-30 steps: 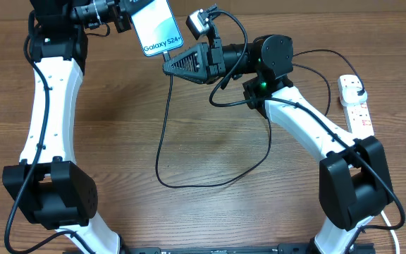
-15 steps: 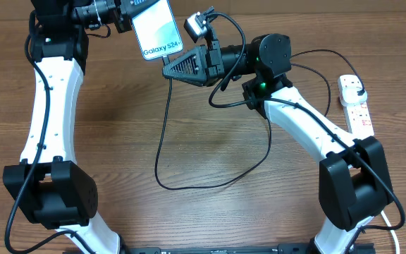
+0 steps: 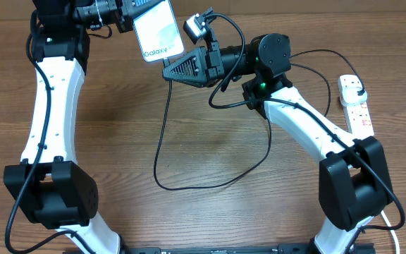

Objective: Plug charger to phone and switch on socket
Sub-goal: 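Open the right gripper and pull it back from the plugged connector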

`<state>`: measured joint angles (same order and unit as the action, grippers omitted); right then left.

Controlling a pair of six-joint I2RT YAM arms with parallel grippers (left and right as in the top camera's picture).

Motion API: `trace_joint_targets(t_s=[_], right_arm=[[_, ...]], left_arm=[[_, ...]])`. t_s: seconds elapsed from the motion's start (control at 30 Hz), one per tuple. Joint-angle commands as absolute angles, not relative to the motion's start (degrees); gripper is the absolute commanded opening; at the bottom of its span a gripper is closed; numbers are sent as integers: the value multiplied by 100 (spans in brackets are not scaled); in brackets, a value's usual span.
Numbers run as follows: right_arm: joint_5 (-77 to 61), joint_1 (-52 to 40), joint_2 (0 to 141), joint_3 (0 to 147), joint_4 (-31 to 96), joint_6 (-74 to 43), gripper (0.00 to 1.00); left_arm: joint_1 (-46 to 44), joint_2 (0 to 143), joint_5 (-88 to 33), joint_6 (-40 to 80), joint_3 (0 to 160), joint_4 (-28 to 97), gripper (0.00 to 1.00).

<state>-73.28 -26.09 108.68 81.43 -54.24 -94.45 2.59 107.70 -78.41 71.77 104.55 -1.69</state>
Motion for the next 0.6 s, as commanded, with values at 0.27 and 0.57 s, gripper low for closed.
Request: trace_joint_targets(t_s=[0.27,0.57], right_arm=[[-6525,-2563,10757,8226,-5411,-9406,39],[-6613,-2510,10757,8224,-5677,-9417,63]], left_arm=[[58,10683,-8495,7017,10551,-174,4],[266,10683,-8405,6893,10551,-165,4]])
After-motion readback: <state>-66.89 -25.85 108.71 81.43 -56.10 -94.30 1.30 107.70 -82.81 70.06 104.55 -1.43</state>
